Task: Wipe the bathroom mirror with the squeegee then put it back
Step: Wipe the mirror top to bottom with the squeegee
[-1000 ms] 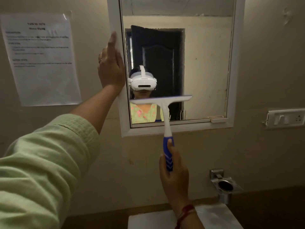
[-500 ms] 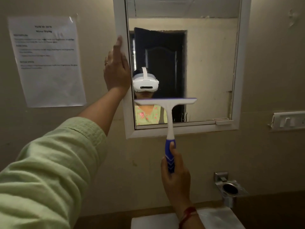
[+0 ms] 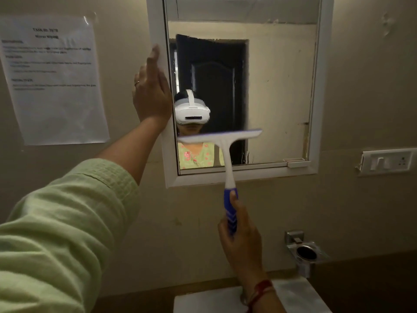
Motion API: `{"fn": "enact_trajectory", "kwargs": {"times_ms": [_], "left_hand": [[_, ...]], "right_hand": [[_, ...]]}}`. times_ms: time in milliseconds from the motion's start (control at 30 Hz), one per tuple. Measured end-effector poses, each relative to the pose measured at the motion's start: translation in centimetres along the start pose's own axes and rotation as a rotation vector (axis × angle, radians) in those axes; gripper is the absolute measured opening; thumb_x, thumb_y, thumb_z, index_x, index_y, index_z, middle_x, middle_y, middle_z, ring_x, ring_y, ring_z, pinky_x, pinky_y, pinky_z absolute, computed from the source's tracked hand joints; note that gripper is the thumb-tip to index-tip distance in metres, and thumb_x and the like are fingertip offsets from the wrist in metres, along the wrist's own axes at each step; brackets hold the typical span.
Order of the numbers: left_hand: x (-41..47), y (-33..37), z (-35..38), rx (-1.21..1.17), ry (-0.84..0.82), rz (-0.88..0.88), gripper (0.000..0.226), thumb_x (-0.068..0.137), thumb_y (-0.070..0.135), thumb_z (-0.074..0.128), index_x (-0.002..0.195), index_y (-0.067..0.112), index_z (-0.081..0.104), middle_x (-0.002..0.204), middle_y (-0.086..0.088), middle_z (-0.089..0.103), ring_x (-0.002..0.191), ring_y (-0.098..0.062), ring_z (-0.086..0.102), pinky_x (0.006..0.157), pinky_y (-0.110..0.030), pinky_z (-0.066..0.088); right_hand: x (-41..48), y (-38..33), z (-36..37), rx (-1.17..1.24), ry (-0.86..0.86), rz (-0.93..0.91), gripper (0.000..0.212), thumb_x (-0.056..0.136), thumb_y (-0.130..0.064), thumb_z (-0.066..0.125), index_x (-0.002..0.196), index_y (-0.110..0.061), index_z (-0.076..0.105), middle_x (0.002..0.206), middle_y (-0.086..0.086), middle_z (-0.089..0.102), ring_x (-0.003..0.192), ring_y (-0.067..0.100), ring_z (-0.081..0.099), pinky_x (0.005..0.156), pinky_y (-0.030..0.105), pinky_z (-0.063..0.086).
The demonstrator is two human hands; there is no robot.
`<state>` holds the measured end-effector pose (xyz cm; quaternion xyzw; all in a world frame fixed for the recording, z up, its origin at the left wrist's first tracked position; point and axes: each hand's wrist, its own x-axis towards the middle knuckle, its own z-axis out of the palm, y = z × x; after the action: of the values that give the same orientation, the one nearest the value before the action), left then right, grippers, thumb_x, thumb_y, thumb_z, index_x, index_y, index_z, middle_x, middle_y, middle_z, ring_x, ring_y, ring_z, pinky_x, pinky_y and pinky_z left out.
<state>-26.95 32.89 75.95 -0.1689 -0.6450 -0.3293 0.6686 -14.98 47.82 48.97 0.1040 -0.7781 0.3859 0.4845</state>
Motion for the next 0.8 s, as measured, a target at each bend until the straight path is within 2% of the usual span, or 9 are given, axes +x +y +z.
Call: {"fn": "enact_trajectory", "kwargs": {"times_ms": [67,133,167,300,400,500,633,700,800], "left_hand": [[0.1,0.0,0.0,-0.002,0.007,-0.007,0.042,0.099,0.023,0.031,0.141,0.019,0.036,0.121,-0.009,0.059,0.108,-0.024,0.053,0.081,-0.019,0.032],[0.1,0.0,0.1,0.0,0.009,-0.011,0.042,0.099,0.023,0.03,0.141,0.02,0.035,0.121,-0.009,0.059,0.107,-0.024,0.052,0.08,-0.02,0.032],[0.1,0.1,0.0,0.002,0.007,-0.013,0.042,0.099,0.023,0.03,0.141,0.02,0.035,0.121,-0.009,0.059,0.107,-0.024,0.052,0.081,-0.021,0.034],[0.0,0.2,-0.2,-0.001,-0.002,-0.019,0.042,0.099,0.021,0.031,0.141,0.02,0.035,0.124,-0.008,0.058,0.11,-0.024,0.052,0.086,-0.027,0.038],[0.0,0.2,-0.2,0.004,-0.006,-0.01,0.042,0.099,0.02,0.031,0.141,0.018,0.035,0.125,-0.007,0.058,0.111,-0.022,0.052,0.086,-0.019,0.033],[0.0,0.2,-0.2,0.003,-0.007,-0.014,0.042,0.099,0.021,0.031,0.141,0.018,0.035,0.126,-0.005,0.057,0.112,-0.021,0.051,0.086,-0.017,0.031],[0.0,0.4,-0.3,0.003,-0.009,-0.022,0.042,0.099,0.021,0.03,0.141,0.02,0.034,0.126,-0.004,0.057,0.112,-0.023,0.051,0.088,-0.026,0.037],[-0.1,0.4,-0.2,0.011,-0.013,-0.024,0.043,0.099,0.02,0.029,0.142,0.02,0.033,0.125,-0.006,0.057,0.111,-0.023,0.051,0.087,-0.027,0.039],[-0.1,0.3,-0.2,0.023,-0.01,-0.019,0.043,0.099,0.02,0.029,0.142,0.019,0.032,0.125,-0.007,0.058,0.111,-0.02,0.052,0.086,-0.022,0.038]], "right_hand": [[-3.4,1.0,0.7,0.022,-0.059,0.054,0.093,0.083,-0.009,0.065,0.128,-0.065,0.006,0.09,-0.011,0.053,0.065,-0.005,0.052,0.061,0.002,0.043],[-5.1,1.2,1.0,0.053,-0.11,0.091,0.098,0.081,-0.007,0.066,0.129,-0.066,0.004,0.089,-0.016,0.05,0.071,-0.006,0.055,0.062,-0.001,0.041],[-5.0,1.1,1.1,0.057,-0.111,0.097,0.098,0.081,-0.007,0.067,0.131,-0.064,0.006,0.089,-0.016,0.051,0.074,-0.007,0.055,0.062,-0.002,0.04],[-1.2,0.1,0.4,0.024,-0.011,0.03,0.085,0.08,-0.009,0.066,0.137,-0.047,0.016,0.093,-0.011,0.051,0.06,-0.003,0.051,0.059,0.001,0.042],[-0.2,-0.3,-0.1,0.031,-0.022,-0.002,0.079,0.081,-0.008,0.064,0.137,-0.042,0.018,0.092,-0.012,0.049,0.059,-0.001,0.05,0.057,0.004,0.044],[-2.5,0.1,0.3,0.047,-0.082,0.062,0.082,0.083,-0.006,0.062,0.131,-0.053,0.015,0.087,-0.011,0.05,0.058,-0.001,0.05,0.056,0.007,0.043],[-4.4,0.6,0.3,0.051,-0.102,0.1,0.09,0.083,-0.007,0.062,0.123,-0.066,0.007,0.083,-0.014,0.049,0.06,0.001,0.052,0.055,0.006,0.043],[-3.5,0.2,-0.1,0.038,-0.078,0.076,0.087,0.083,-0.008,0.062,0.128,-0.062,0.011,0.081,-0.018,0.047,0.059,0.002,0.052,0.052,0.006,0.042],[-1.7,-0.3,-0.5,0.044,-0.034,0.043,0.078,0.082,-0.008,0.061,0.137,-0.046,0.019,0.084,-0.019,0.047,0.061,0.002,0.052,0.051,0.006,0.042]]}}
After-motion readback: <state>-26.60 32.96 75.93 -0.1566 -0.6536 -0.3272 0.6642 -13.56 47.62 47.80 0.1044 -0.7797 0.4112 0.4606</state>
